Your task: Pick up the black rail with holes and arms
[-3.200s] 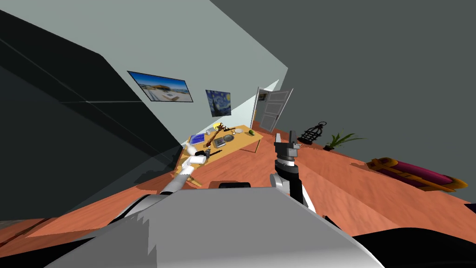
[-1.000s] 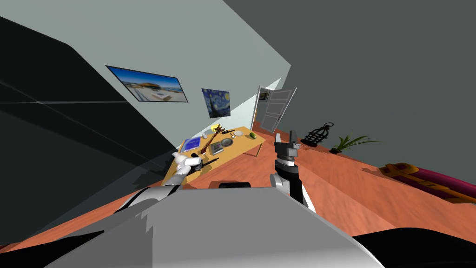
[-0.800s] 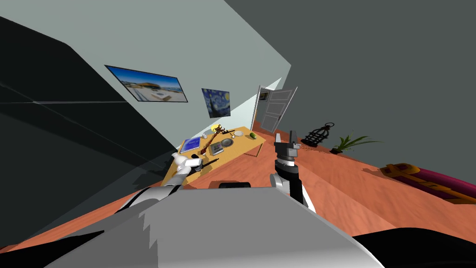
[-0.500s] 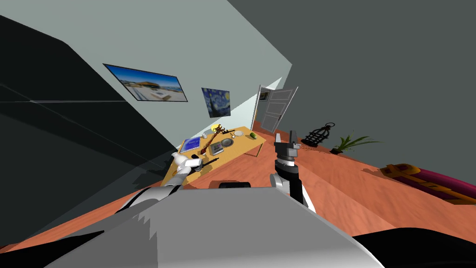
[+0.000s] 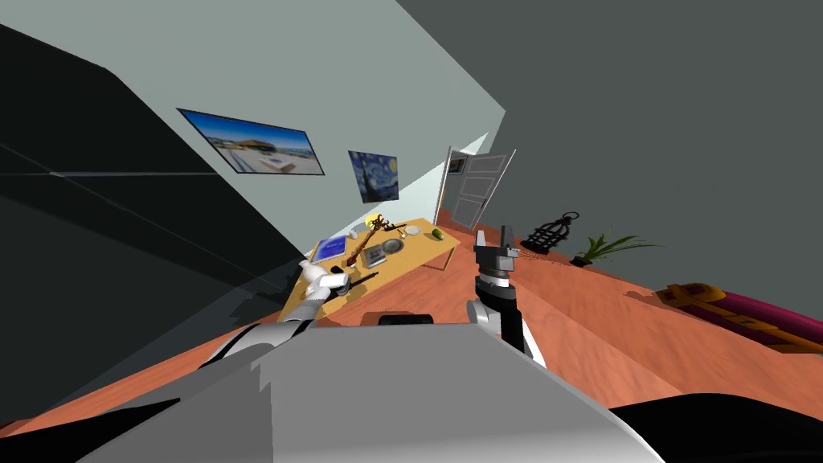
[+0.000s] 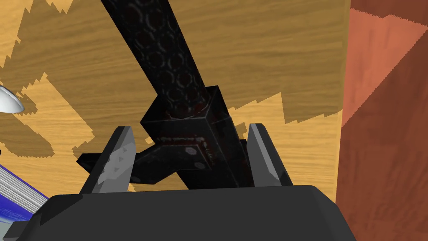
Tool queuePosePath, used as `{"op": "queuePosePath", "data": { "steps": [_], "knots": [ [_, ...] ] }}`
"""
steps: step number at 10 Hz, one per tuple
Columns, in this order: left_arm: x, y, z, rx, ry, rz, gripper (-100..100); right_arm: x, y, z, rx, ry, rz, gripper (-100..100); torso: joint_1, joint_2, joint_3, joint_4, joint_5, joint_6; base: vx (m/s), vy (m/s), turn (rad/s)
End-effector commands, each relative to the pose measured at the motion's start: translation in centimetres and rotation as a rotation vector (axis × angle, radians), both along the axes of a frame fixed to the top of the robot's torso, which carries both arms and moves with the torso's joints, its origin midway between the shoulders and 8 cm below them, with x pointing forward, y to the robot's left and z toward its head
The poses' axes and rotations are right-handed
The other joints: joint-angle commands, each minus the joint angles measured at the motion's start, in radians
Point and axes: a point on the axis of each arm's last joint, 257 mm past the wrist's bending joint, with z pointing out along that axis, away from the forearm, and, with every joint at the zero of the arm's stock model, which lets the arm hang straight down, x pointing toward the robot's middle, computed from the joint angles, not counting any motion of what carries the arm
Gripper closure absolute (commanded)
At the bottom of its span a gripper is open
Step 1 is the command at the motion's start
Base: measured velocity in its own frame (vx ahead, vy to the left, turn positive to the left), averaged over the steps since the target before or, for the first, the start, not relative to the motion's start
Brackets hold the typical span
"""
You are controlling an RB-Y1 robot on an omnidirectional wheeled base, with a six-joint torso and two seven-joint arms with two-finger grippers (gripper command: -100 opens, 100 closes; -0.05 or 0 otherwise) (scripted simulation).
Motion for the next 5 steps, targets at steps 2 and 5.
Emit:
{"op": "queuePosePath", "data": {
  "steps": [2, 5],
  "knots": [
    [0.77, 0.38, 1.31, 0.001, 0.000, -0.002, 100, 0.00, 0.00, 0.00, 0.000, 0.000, 0.000, 0, -0.001, 0.001, 0.001, 0.000, 0.000, 0.000, -0.046, -0.028, -0.003],
    [0.82, 0.42, 1.41, 0.001, 0.001, -0.002, 0, 0.00, 0.00, 0.00, 0.000, 0.000, 0.000, 0, -0.001, 0.001, 0.001, 0.000, -0.001, 0.000, -0.019, -0.009, 0.001]
  ]
}}
